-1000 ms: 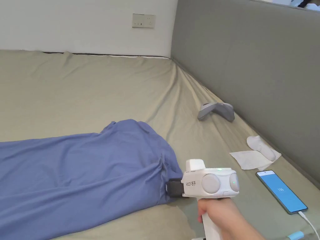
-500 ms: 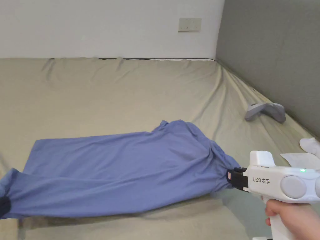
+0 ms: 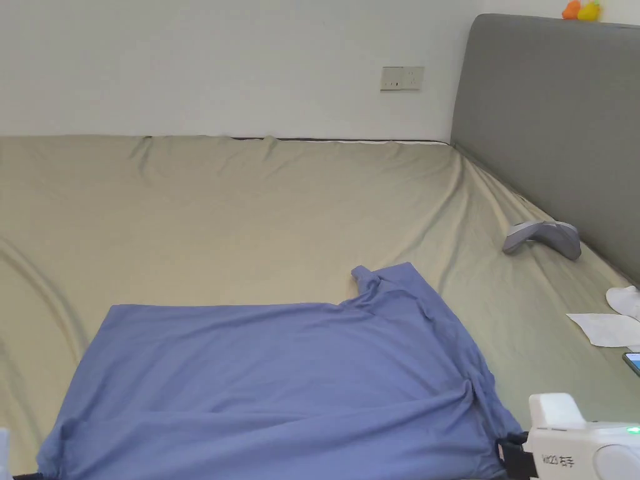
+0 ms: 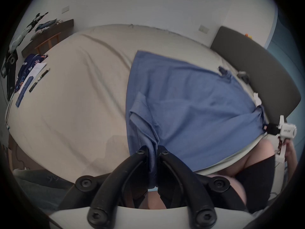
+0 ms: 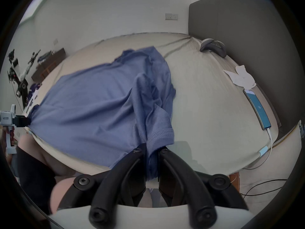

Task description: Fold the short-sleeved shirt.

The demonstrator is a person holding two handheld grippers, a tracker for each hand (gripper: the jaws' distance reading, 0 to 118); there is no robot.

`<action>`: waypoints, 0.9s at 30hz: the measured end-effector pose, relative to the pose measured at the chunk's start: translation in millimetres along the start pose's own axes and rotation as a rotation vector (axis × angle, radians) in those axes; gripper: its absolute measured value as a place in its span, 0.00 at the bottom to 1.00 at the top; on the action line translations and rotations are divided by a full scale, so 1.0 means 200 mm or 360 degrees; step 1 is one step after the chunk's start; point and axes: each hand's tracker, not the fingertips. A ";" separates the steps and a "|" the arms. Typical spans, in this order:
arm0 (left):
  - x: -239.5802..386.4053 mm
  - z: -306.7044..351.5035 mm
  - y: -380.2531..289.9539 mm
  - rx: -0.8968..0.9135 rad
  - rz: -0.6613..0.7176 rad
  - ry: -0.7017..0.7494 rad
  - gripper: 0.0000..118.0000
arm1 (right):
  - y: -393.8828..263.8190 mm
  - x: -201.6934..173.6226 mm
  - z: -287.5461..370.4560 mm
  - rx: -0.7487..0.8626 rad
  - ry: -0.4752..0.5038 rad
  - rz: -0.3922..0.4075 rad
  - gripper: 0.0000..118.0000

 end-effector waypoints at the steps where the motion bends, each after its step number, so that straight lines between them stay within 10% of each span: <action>1: 0.01 -0.03 -0.01 -0.0045 -0.0007 0.0017 0.05 | -0.01 -0.01 -0.01 0.0002 -0.0016 -0.0023 0.10; 7: 0.06 0.09 0.06 0.0140 -0.0046 0.0054 0.06 | 0.05 0.02 0.08 0.0057 0.0011 -0.0043 0.11; 9: 0.09 0.17 0.09 0.0308 -0.0141 0.0133 0.27 | 0.08 0.01 0.16 0.0174 -0.0035 -0.0009 0.28; 12: 0.17 0.31 0.17 0.0542 -0.0250 0.0219 0.90 | 0.19 -0.04 0.31 0.0431 -0.0160 0.0122 0.85; 17: 0.29 0.46 0.31 0.1151 -0.0089 0.0344 0.94 | 0.38 -0.24 0.49 0.1149 -0.0348 0.0231 0.88; 19: 0.31 0.50 0.32 0.1333 0.0011 0.0321 0.86 | 0.40 -0.30 0.49 0.1320 -0.0441 0.0196 0.88; 21: 0.33 0.51 0.30 0.1405 0.0011 0.0253 0.44 | 0.38 -0.35 0.50 0.1456 -0.0457 0.0192 0.83; 22: 0.34 0.50 0.28 0.1396 -0.0011 0.0273 0.11 | 0.37 -0.37 0.50 0.1479 -0.0389 0.0199 0.70; 23: 0.35 0.48 0.26 0.1407 -0.0034 0.0302 0.01 | 0.37 -0.38 0.50 0.1492 -0.0353 0.0251 0.50; 25: 0.36 0.44 0.23 0.1408 -0.0089 0.0325 0.00 | 0.36 -0.42 0.49 0.1487 -0.0384 0.0397 0.01; 27: 0.36 0.39 0.21 0.1360 -0.0164 0.0280 0.00 | 0.33 -0.44 0.48 0.1570 -0.0464 0.0455 0.00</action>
